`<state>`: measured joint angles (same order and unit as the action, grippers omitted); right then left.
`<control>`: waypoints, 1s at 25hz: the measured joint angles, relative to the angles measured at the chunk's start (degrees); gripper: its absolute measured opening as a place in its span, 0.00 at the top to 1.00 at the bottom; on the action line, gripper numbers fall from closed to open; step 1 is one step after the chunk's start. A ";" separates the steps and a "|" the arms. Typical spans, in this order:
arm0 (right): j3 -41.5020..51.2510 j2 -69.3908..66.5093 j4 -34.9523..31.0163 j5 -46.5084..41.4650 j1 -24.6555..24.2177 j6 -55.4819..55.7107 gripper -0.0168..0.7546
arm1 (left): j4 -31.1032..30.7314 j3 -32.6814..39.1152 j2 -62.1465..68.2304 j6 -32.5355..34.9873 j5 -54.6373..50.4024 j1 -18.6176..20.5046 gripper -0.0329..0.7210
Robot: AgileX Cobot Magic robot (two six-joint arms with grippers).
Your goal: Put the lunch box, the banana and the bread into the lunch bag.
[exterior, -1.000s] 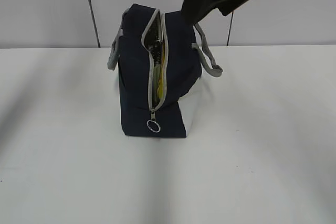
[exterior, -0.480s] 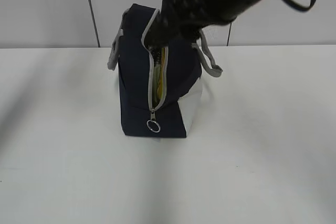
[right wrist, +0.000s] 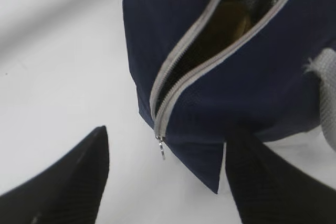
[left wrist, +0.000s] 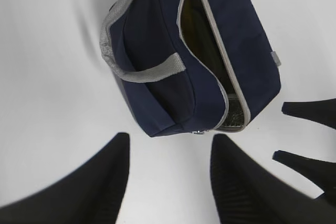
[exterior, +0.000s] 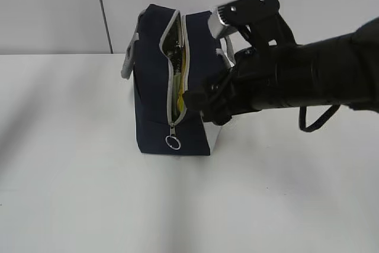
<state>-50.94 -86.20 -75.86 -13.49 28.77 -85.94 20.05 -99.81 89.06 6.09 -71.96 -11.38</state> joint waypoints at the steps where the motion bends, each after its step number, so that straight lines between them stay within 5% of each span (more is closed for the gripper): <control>1: 1.09 0.00 -8.19 0.82 0.47 -6.98 0.31 | 0.00 0.00 0.00 0.00 0.00 0.00 0.48; 3: 2.34 0.23 -20.49 2.09 2.09 -22.04 0.31 | 0.00 0.00 0.00 0.00 0.00 0.00 0.48; 5: 2.82 0.22 -25.68 2.88 3.56 -28.12 0.31 | 0.00 0.00 0.00 0.00 0.00 0.00 0.48; 14: 3.17 -0.07 -27.45 -3.35 4.14 -29.73 0.31 | 0.00 0.00 0.00 0.00 -0.04 0.00 0.48; 17: 3.21 -0.21 -20.36 -8.37 4.14 -22.81 0.32 | -0.04 0.00 0.00 0.00 -0.04 0.00 0.48; 25: 3.21 -4.47 15.57 -11.63 4.14 9.81 0.40 | -0.04 0.00 0.00 0.00 -0.04 0.00 0.48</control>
<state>-47.73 -90.68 -60.29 -25.11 32.91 -76.13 20.01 -99.81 89.06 6.09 -72.00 -11.38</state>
